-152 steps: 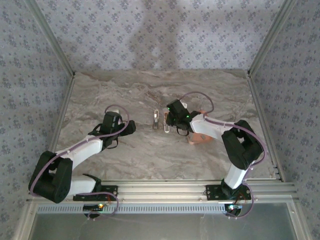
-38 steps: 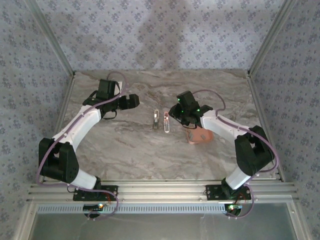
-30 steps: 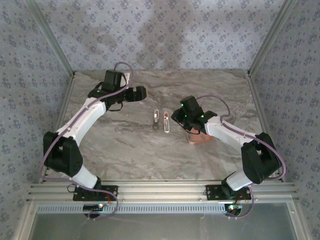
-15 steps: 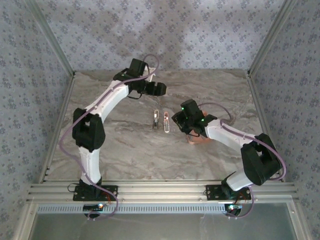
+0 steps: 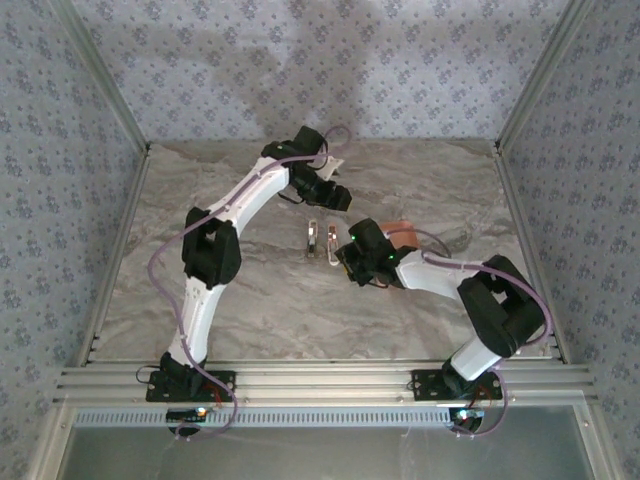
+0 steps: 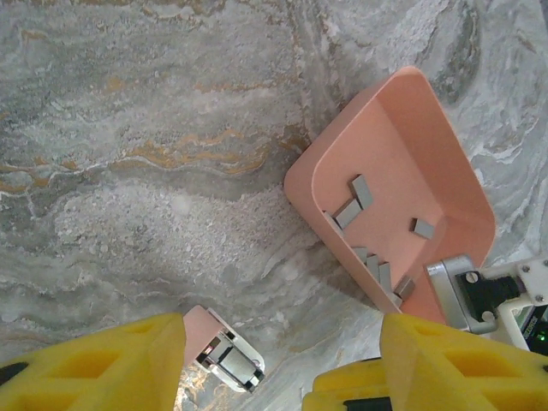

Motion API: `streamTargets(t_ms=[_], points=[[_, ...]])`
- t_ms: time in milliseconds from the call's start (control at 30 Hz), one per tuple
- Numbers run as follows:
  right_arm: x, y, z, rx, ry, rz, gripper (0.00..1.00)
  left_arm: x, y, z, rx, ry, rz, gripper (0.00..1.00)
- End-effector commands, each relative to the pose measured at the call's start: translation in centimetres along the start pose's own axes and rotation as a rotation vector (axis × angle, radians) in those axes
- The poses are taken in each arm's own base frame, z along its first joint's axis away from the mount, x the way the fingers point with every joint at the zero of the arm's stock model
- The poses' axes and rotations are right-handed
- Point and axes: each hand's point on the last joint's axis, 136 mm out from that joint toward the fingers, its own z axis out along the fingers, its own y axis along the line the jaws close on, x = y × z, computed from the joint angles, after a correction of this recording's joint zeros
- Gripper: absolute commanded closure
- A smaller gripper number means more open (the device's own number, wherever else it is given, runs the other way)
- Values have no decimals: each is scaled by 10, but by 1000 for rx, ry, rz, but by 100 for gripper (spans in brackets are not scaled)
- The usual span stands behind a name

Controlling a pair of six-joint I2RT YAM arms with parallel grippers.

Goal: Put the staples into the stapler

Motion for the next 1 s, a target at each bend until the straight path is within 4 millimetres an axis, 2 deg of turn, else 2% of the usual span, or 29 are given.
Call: streamTargets(t_ms=[0, 200, 600, 967], points=[[1, 0, 8, -26, 2, 53, 67, 10, -2, 2, -2, 63, -11, 43], [5, -2, 19, -37, 8, 71, 68, 13, 2, 13, -16, 85, -33, 48], [6, -4, 32, -41, 5, 90, 70, 16, 13, 30, -55, 113, -42, 49], [4, -6, 30, -39, -20, 95, 71, 21, 14, 42, -47, 141, -33, 50]])
